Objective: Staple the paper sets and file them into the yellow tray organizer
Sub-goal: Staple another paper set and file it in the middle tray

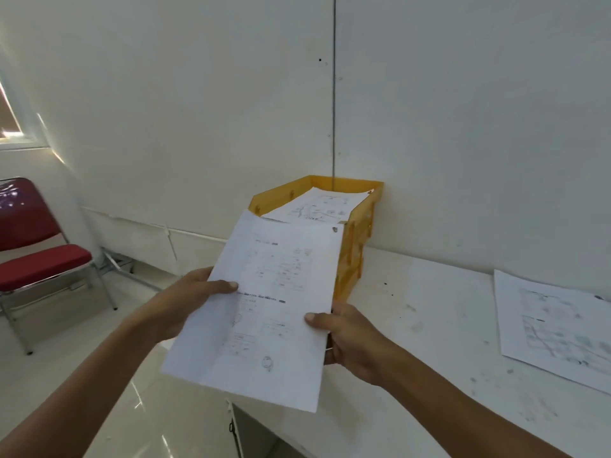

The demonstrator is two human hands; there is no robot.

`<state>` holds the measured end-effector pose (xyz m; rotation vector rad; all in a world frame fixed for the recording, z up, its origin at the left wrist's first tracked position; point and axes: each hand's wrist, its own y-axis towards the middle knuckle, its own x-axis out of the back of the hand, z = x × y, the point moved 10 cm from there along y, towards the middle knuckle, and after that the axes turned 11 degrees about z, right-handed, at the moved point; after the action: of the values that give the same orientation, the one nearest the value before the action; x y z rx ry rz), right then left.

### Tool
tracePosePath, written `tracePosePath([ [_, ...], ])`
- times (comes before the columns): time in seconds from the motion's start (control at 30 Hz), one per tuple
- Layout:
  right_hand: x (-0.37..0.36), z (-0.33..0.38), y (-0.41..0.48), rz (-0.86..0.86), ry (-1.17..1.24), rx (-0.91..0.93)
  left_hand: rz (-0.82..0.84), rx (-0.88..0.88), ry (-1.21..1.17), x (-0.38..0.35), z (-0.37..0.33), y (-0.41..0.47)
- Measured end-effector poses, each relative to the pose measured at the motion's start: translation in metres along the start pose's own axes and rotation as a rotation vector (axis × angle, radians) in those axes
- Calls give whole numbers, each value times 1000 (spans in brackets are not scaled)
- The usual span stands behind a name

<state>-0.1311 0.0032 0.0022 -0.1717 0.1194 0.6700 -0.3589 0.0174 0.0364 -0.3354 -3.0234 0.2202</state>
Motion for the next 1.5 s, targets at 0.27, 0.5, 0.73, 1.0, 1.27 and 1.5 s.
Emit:
tracePosePath([
  [0.27,-40,-39,25,-8,334,-138,22,160,99,52,35,-40],
  [0.5,-47,-33,33,-123,604,-109,31,131,88,65,32,-10],
  [0.73,-74,-32,26,12,650,-227,-65,96,166,73,17,39],
  [1.0,-43,-26,52,-118,798,-118,110,-210,1058,13,-17,25],
  [1.27,-35,-28,47,-139,546,-187,201,-232,1353,-7,19,71],
  [1.5,-2,-12,22,-228,-64,-234,245,-159,1286,-19,11,98],
])
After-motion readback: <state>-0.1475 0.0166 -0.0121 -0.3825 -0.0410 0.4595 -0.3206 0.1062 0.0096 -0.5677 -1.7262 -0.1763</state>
